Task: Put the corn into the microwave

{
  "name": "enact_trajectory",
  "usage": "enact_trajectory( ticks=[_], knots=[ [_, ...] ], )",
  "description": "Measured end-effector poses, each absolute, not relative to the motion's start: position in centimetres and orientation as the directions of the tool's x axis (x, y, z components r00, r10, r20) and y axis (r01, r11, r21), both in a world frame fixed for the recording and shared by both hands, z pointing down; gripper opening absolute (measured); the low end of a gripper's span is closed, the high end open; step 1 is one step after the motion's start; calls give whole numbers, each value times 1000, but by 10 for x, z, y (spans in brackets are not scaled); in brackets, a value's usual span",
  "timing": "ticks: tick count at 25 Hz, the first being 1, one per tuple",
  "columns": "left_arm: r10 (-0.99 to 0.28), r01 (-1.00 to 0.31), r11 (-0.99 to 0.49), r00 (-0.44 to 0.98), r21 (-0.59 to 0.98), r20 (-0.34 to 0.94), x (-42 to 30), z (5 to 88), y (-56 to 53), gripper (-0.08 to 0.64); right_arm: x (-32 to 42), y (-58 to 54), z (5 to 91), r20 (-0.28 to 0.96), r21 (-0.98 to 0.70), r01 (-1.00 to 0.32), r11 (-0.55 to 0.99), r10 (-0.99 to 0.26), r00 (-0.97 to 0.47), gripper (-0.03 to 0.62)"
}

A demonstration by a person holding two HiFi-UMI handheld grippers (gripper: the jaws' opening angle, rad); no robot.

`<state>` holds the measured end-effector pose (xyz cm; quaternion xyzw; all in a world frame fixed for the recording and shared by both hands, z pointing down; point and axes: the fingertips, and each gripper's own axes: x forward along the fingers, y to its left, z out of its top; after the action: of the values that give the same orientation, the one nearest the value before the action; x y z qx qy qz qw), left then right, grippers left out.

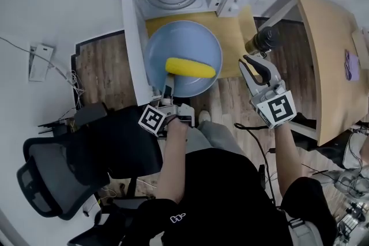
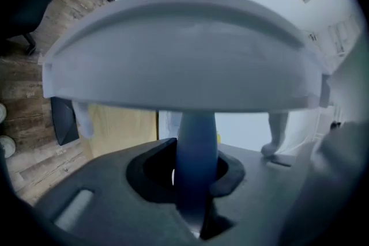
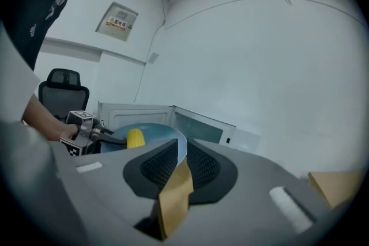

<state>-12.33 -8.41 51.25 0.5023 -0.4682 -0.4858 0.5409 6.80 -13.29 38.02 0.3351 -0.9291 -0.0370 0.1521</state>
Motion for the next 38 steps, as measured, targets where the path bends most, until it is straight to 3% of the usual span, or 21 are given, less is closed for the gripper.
enact_trajectory(
  ticks=[13, 16, 20, 38],
  knots=[
    [-996, 52, 32, -86, 998, 36, -142, 519, -108, 80, 104, -107, 433, 324, 3, -669, 744, -633, -703, 54],
    [-997, 69, 31, -74, 997, 36, -136, 524, -134, 80, 103, -102, 440, 329, -15, -670, 742, -630, -704, 54],
    [-998, -41, 59, -27, 997, 58, -137, 530, -165, 75, 112, -103, 440, 335, -24, -677, 736, -632, -699, 52],
    [-990, 44, 137, -33, 990, 138, -148, 571, -291, 75, 126, -118, 481, 374, -159, -742, 651, -656, -656, 40]
  ],
)
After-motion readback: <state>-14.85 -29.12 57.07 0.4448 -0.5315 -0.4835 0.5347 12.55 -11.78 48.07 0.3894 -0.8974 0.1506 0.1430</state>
